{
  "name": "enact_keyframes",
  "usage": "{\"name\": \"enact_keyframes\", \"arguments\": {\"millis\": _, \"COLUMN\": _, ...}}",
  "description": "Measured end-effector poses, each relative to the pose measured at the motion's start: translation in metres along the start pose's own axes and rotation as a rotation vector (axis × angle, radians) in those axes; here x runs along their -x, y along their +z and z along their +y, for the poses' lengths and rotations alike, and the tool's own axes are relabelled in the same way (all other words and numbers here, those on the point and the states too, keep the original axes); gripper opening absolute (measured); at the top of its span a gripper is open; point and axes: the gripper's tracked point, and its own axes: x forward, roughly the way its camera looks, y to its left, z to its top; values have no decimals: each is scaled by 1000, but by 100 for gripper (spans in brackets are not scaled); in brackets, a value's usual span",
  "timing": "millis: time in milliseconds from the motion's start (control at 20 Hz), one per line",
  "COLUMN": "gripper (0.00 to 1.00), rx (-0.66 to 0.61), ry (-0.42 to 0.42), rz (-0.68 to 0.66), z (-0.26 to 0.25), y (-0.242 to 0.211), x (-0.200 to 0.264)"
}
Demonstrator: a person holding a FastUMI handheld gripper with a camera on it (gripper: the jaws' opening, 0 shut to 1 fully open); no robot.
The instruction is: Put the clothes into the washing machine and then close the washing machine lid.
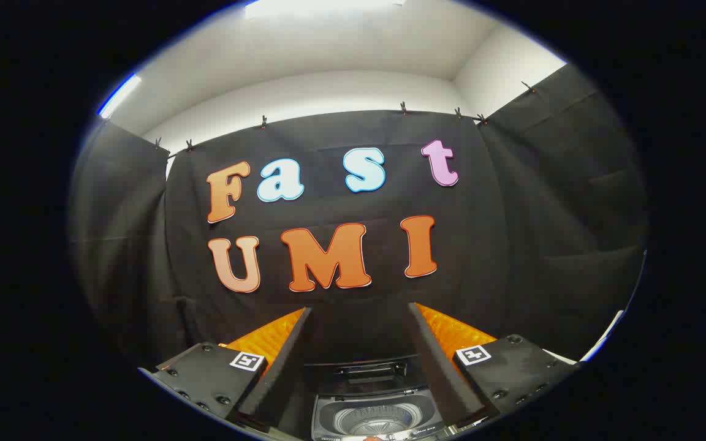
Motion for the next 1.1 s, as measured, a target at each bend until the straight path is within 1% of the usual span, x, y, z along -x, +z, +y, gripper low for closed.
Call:
{"name": "enact_keyframes", "arguments": {"millis": 450, "gripper": 98, "rx": -12, "ry": 27, "rz": -5, "z": -6, "y": 2, "x": 3}}
{"name": "enact_keyframes", "arguments": {"millis": 900, "gripper": 98, "rx": -14, "ry": -4, "rz": -23, "z": -10, "y": 6, "x": 11}}
{"name": "enact_keyframes", "arguments": {"millis": 1100, "gripper": 98, "rx": -25, "ry": -1, "rz": -18, "z": 3, "y": 2, "x": 9}}
